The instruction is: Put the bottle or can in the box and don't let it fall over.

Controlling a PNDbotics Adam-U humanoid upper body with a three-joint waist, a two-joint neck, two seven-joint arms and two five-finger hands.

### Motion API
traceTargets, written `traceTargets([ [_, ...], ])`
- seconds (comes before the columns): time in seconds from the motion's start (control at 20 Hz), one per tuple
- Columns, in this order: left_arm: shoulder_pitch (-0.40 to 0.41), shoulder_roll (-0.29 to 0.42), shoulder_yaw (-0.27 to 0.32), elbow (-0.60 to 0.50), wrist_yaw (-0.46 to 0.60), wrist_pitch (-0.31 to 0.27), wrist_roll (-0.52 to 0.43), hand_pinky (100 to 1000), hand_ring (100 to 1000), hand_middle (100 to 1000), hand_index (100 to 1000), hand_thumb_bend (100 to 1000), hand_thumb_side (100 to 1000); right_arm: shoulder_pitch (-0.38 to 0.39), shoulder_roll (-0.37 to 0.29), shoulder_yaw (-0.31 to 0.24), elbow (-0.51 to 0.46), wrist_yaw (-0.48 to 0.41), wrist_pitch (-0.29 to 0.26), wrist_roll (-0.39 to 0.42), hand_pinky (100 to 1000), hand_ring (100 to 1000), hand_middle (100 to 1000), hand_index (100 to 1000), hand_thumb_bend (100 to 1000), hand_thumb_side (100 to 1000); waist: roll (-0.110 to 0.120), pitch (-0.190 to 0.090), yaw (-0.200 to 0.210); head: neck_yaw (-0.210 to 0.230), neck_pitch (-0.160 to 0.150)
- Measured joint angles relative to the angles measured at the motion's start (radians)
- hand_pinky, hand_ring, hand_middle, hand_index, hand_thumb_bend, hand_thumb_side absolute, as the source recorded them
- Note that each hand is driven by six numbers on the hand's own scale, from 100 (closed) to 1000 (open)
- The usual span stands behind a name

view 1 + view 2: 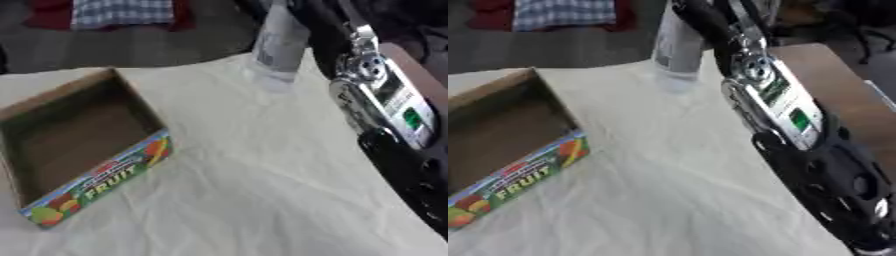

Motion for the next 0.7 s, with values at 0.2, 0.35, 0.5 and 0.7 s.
traceTargets([
  [0.2,-0.012,0.001,0.000,0.000,0.000,-0.005,0.001,1000,973,835,723,407,479,-0.034,0.000,0.012,0.036,0.003,-0.005,0.006,751,307,177,100,100,470,-0.013,0.000,0.046,-0.021,0.000],
  [0.35,-0.024,0.009,0.000,0.000,0.000,-0.009,0.001,1000,973,834,723,406,476,-0.058,0.002,0.019,0.067,0.011,-0.009,0.011,773,312,178,100,100,470,-0.021,0.000,0.083,-0.038,0.000],
  [0.5,-0.029,0.009,0.000,0.000,0.000,-0.014,0.001,1000,972,834,723,407,474,-0.075,0.006,0.024,0.099,0.018,-0.014,0.013,775,316,178,100,100,470,-0.026,0.000,0.112,-0.056,0.000],
  [0.7,-0.036,0.014,0.000,0.000,0.000,-0.018,0.000,1000,972,834,723,408,473,-0.094,0.023,0.027,0.139,0.027,-0.027,0.004,775,316,178,100,100,470,-0.034,0.002,0.134,-0.080,0.001],
])
